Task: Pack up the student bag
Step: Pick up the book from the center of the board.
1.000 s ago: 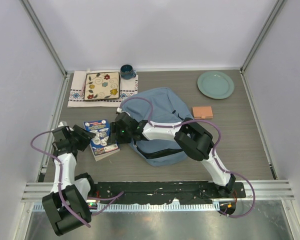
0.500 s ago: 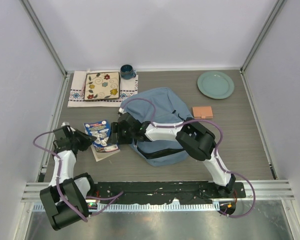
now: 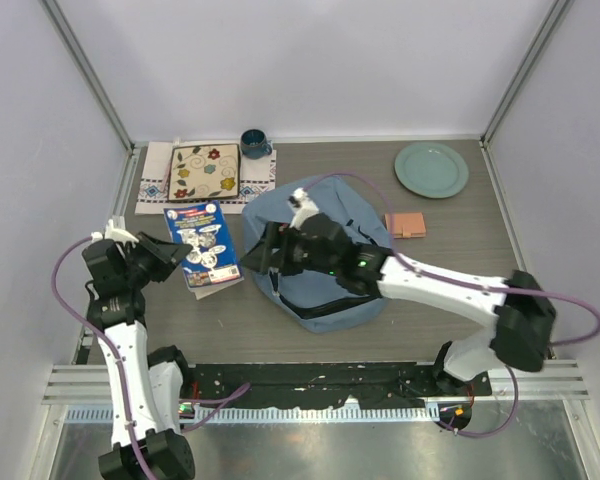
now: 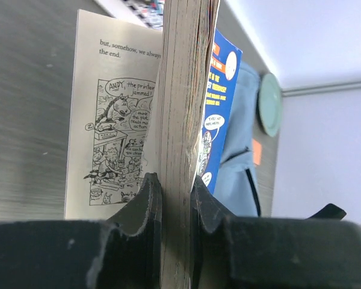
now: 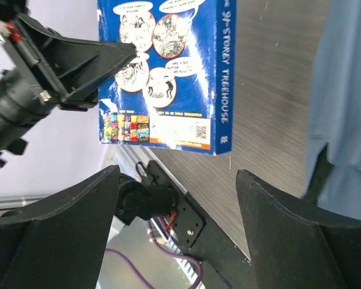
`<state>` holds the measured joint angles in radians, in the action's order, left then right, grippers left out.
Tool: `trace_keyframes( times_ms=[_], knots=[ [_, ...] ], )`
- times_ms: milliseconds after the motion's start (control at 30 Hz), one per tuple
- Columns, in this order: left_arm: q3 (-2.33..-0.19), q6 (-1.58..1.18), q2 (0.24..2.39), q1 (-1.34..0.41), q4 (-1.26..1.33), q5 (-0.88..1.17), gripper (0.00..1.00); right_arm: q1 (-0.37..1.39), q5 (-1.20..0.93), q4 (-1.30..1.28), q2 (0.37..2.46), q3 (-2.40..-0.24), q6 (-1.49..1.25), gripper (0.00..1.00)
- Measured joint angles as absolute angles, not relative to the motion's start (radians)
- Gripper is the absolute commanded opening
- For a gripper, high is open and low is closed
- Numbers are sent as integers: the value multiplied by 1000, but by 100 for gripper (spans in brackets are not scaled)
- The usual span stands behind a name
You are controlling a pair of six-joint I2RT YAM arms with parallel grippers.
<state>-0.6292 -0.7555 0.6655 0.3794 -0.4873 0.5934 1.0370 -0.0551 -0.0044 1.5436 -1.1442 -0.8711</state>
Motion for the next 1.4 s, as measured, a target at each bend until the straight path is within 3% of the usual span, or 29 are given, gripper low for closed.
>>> trace_keyframes(
  times_ms=[167,433,800,1200,1367,1400],
  knots=[
    [-669,-812,666,352,-443,695,0,1013,25,15,1274,-978,-887,86],
    [-667,-971,669,156,-224,736,0,1011,83,-12,1054,-825,-921,86],
    [-667,-994,799,-272,-110,634,0,1011,97,-24,956,-738,-987,86],
    [-663,-1089,834,-349,117,627,0,1011,114,-43,929,-720,-1006,86],
    [-638,-1132,839,-370,216,636,0,1011,87,19,929,-702,-1020,74],
    [-628,-1145,842,-376,241,637,0,1011,78,40,929,-693,-1026,61]
  ],
)
